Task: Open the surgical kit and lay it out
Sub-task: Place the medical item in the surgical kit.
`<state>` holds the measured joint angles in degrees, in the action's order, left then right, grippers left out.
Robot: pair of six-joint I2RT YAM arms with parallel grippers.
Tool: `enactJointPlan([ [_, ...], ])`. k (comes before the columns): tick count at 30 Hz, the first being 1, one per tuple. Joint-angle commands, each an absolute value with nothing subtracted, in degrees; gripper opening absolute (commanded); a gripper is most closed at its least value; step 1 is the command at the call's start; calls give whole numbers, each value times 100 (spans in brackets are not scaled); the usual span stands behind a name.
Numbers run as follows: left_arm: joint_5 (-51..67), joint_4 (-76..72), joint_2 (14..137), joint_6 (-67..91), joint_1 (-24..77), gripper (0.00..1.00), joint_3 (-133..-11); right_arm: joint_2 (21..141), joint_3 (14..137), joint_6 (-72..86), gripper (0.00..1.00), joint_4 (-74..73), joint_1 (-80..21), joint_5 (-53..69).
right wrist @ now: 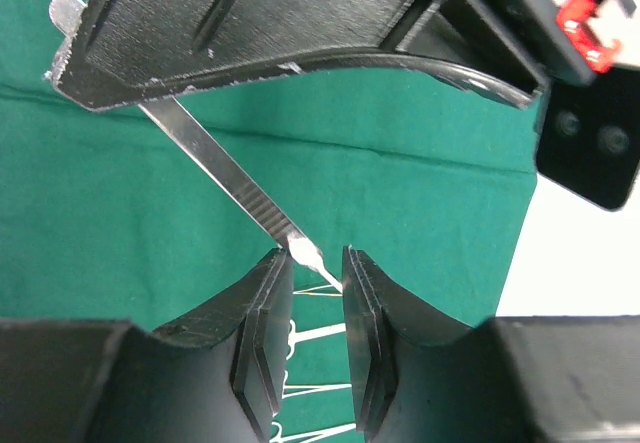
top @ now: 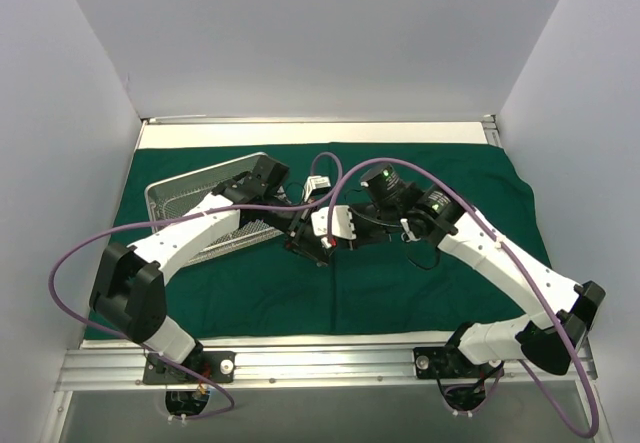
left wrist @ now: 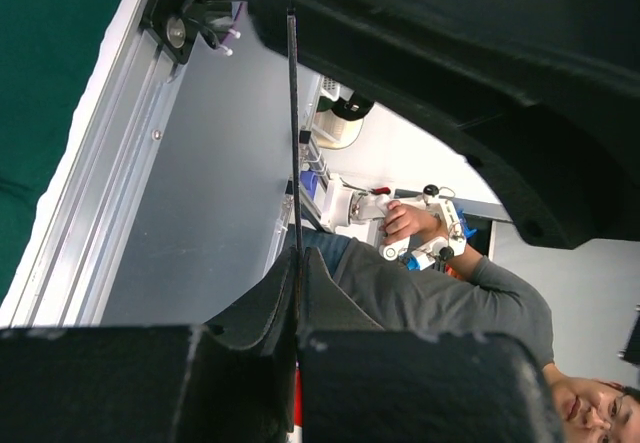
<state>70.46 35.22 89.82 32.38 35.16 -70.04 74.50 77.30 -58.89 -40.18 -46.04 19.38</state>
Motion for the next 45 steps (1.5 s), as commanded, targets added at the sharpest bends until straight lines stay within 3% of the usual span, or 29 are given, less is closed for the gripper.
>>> enactJointPlan([
  [1, 7268, 3226, 8991, 3173, 3542, 2, -7304, 7462, 7620, -6020, 27, -3946, -4667, 1837],
  [6, 7286, 3252, 9000, 3155, 3542, 2, -7321, 7506, 7585, -6091, 24, -3990, -4720, 1741],
  [10, 7277, 3278, 8991, 3129, 3542, 2, -7348, 7436, 7471, -6100, 0, -4052, -4737, 1670],
  [14, 7077, 3480, 8913, 2936, 3454, 28, -7391, 7287, 7304, -6056, 0, -3991, -4755, 1450],
  [15, 6979, 3515, 8869, 2909, 3411, 46, -7383, 7251, 7278, -6021, 0, -3955, -4755, 1424],
  [16, 6918, 3533, 8833, 2900, 3358, 53, -7357, 7207, 7251, -5977, 0, -3920, -4755, 1406],
  [18, 6734, 3480, 8737, 2900, 3209, 64, -7278, 7119, 7163, -5881, 0, -3841, -4755, 1380],
  [23, 6329, 3717, 8666, 2795, 2490, 75, -7286, 7023, 7058, -5459, 0, -3736, -4694, 1380],
  [24, 6180, 3779, 8623, 2760, 2313, 99, -7286, 7031, 7032, -5301, 0, -3692, -4667, 1310],
  [25, 5796, 3927, 8596, 2681, 2111, 94, -7356, 7049, 7023, -4856, 0, -3631, -4563, 1257],
  [30, 4389, 4640, 8183, 2347, 837, 94, -7663, 7321, 6882, -3798, 0, -3332, -3842, 1607],
  [38, 1453, 6028, 8464, 2601, 291, 94, -8489, 8172, 6802, -780, 0, -2188, -3034, 845],
  [45, 1943, 6047, 8666, 2734, -519, 94, -8314, 9149, 6751, 1122, 0, -1732, -2997, 355],
])
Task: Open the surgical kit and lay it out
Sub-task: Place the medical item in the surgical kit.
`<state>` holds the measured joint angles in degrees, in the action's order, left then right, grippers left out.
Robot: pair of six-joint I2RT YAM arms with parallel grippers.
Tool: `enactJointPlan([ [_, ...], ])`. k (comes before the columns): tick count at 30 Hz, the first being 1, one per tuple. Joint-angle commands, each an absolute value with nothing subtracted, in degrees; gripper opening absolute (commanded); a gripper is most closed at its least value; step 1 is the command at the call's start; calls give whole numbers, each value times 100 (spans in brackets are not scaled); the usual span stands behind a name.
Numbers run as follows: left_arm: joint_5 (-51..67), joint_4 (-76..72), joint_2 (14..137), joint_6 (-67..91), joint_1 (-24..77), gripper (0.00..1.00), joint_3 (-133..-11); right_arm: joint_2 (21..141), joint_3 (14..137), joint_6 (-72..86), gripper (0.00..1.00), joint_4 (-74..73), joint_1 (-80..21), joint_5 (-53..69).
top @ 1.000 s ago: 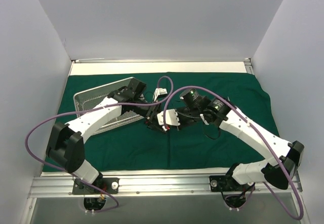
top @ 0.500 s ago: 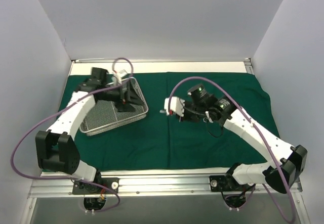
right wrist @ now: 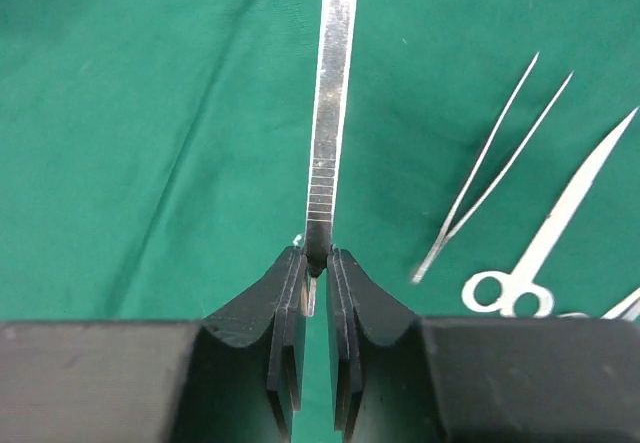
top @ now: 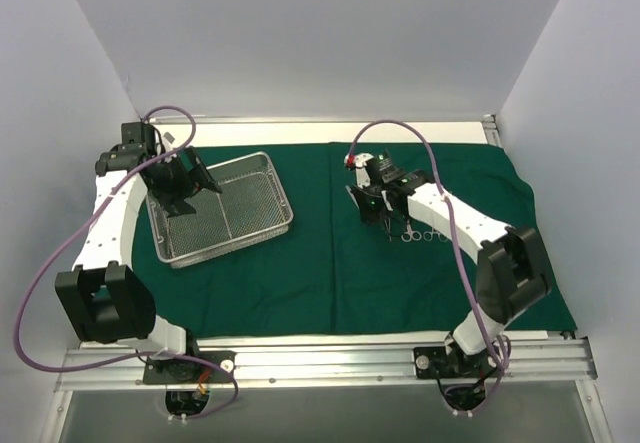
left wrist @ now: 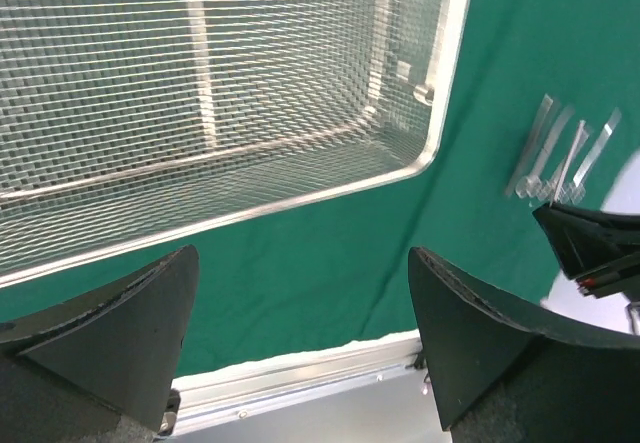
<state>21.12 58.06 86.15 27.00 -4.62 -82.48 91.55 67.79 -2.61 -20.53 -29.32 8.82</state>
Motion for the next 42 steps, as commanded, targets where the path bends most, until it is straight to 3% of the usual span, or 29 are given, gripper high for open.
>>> enactJointPlan([
  [1, 1881, 6073, 8675, 2690, -519, 94, -8358, 9132, 6724, 1255, 0, -1653, -3041, 186],
  [10, 1459, 6240, 8876, 2584, -554, 94, -8640, 9447, 6100, 2337, 0, -1423, -2971, -808],
  [31, 818, 6319, 9229, 2408, -571, 94, -8938, 10143, 6100, 2031, 0, -1300, -2953, -404],
  [36, 764, 6267, 9290, 2399, -571, 94, -8939, 10221, 6091, 1978, 10, -1353, -2953, -422],
  [42, 870, 6126, 9308, 2364, -536, 94, -8912, 10178, 6143, 1925, 30, -1397, -2971, -422],
])
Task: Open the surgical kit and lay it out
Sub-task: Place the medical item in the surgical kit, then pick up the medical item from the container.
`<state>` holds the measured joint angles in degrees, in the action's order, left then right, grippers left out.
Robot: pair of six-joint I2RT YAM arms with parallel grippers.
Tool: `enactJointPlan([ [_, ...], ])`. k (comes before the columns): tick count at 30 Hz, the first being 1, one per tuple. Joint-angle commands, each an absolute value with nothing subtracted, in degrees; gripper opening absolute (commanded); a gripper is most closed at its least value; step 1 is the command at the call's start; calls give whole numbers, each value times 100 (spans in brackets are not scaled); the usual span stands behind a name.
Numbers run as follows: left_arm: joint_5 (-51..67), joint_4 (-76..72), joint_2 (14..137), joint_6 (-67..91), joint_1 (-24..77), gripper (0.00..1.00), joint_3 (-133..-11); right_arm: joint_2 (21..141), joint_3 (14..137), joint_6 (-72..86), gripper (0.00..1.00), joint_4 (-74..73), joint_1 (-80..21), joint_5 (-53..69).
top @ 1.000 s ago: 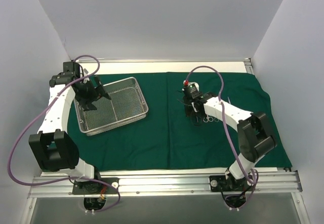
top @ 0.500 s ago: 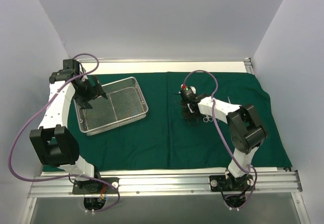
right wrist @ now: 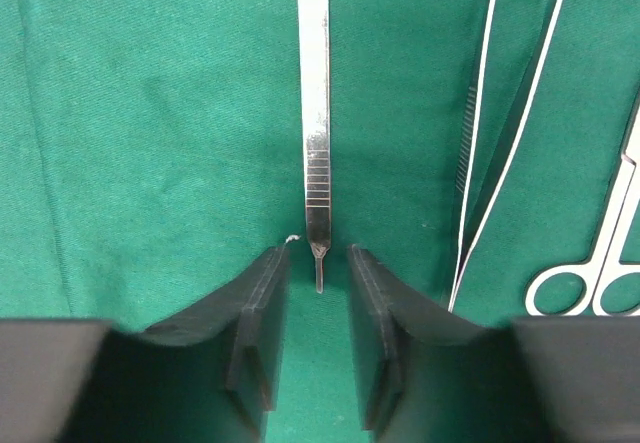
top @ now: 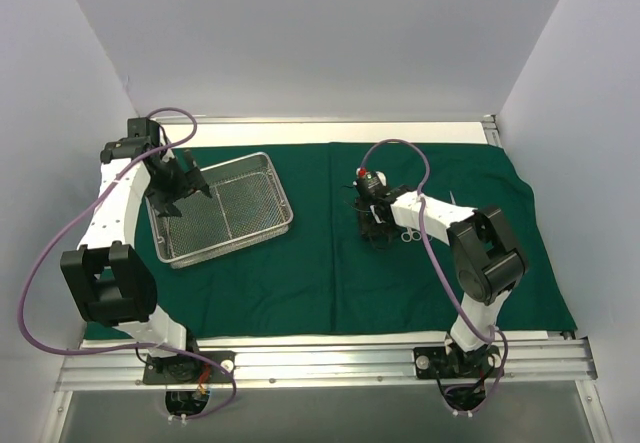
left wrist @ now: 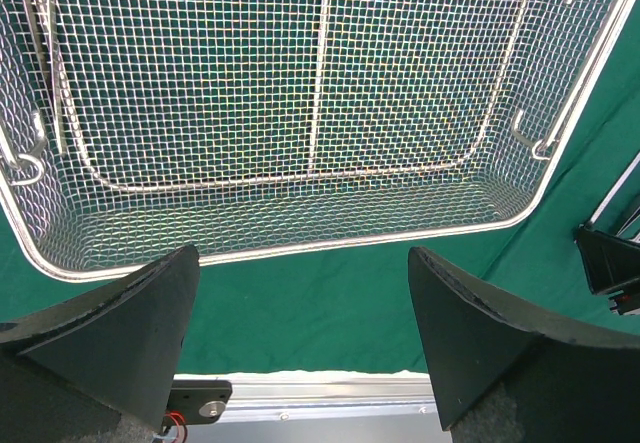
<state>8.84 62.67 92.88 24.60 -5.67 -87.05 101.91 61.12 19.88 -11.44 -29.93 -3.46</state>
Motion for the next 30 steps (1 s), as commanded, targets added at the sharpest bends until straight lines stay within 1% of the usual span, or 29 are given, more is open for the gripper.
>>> enactJointPlan([
  [1, 879, 6109, 9308, 2347, -519, 94, -8921, 10160, 6161, 1916, 36, -1415, -2962, -422],
  [4, 756, 6109, 9360, 2391, -510, 94, -8965, 9985, 6319, 1828, 40, -1494, -2971, -413],
  [6, 564, 6091, 9448, 2399, -492, 94, -8982, 9862, 6582, 1688, 41, -1608, -2971, -326],
  [8, 344, 6248, 9571, 2373, -483, 97, -9044, 9774, 6984, 1574, 42, -1766, -2971, -316],
  [10, 62, 6354, 9799, 2242, -492, 90, -9158, 9633, 7250, 1424, 42, -1951, -2953, -308],
  [11, 53, 6476, 9878, 2206, -518, 88, -9202, 9598, 7381, 1380, 42, -2108, -2953, -316],
  [14, -614, 6706, 10142, 2066, -545, 84, -9378, 9519, 7821, 1213, 42, -2293, -2953, -264],
  [15, -754, 6758, 10230, 1944, -554, 82, -9395, 9458, 7874, 1178, 42, -2337, -2953, -255],
  [17, -1097, 6794, 10335, 1803, -562, 76, -9439, 9370, 7919, 1091, 42, -2329, -2953, -211],
  [19, -1204, 6689, 10546, 1557, -554, 68, -9474, 9255, 7858, 1002, 42, -2285, -2962, -211],
  [20, -1309, 6610, 10625, 1495, -554, 66, -9501, 9220, 7823, 924, 42, -2242, -2945, -185],
  [22, -1318, 6618, 10959, 1424, -580, 65, -9606, 9176, 7770, 862, 42, -2171, -2936, -132],
  [23, -1318, 6636, 11082, 1389, -580, 58, -9789, 9176, 7770, 827, 42, -2162, -2927, -71],
  [24, -1405, 6723, 11318, 1328, -580, 54, -9878, 9176, 7770, 791, 42, -2162, -2918, -62],
  [26, -1459, 6741, 11469, 1266, -571, 51, -9958, 9185, 7726, 791, 41, -2153, -2918, -62],
  [30, -1669, 6785, 11811, 1213, -606, 51, -10124, 9176, 7646, 739, 41, -2092, -2900, 123],
])
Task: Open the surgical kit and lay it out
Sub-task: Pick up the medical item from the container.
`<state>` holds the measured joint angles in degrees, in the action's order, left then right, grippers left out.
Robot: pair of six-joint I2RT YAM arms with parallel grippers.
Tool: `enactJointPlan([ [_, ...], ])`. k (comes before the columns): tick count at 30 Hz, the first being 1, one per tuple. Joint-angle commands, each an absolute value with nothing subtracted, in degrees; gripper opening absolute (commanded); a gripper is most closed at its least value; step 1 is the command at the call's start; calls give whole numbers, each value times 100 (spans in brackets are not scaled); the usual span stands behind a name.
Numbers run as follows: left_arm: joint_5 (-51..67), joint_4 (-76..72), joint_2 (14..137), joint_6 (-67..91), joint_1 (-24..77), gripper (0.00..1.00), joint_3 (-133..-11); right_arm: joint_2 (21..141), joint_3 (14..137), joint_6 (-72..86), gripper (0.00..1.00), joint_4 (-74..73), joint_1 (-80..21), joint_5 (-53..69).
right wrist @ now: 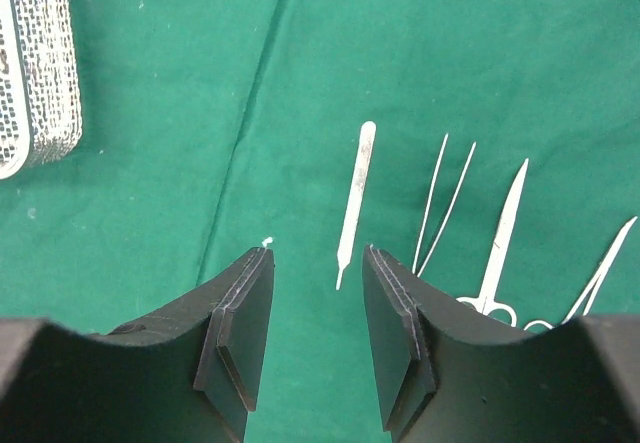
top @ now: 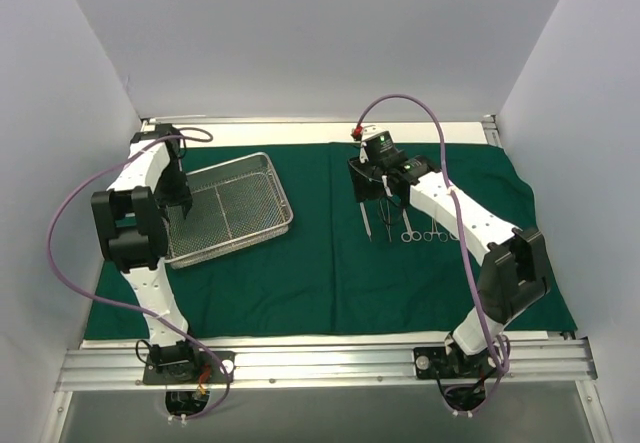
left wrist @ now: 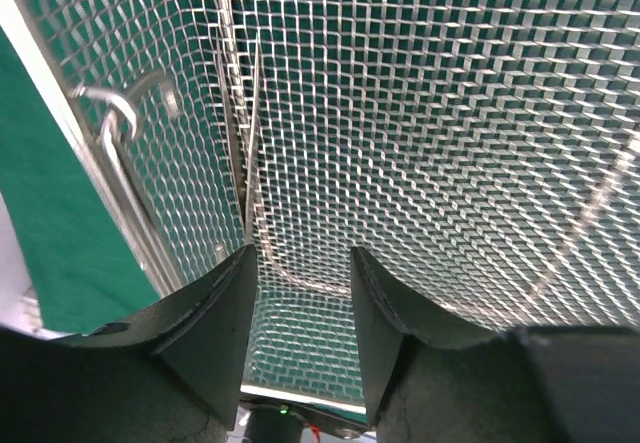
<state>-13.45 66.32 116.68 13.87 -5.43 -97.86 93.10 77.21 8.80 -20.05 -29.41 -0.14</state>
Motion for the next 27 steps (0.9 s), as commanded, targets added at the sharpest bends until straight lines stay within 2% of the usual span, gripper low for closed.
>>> enactJointPlan([
  [1, -1661, 6803, 11882, 1213, -633, 50, -10177, 9176, 7646, 738, 41, -2100, -2909, 132],
  [27, -1644, 7014, 13157, 967, -940, 46, -10688, 9044, 7523, 747, 38, -2162, -2707, 272],
])
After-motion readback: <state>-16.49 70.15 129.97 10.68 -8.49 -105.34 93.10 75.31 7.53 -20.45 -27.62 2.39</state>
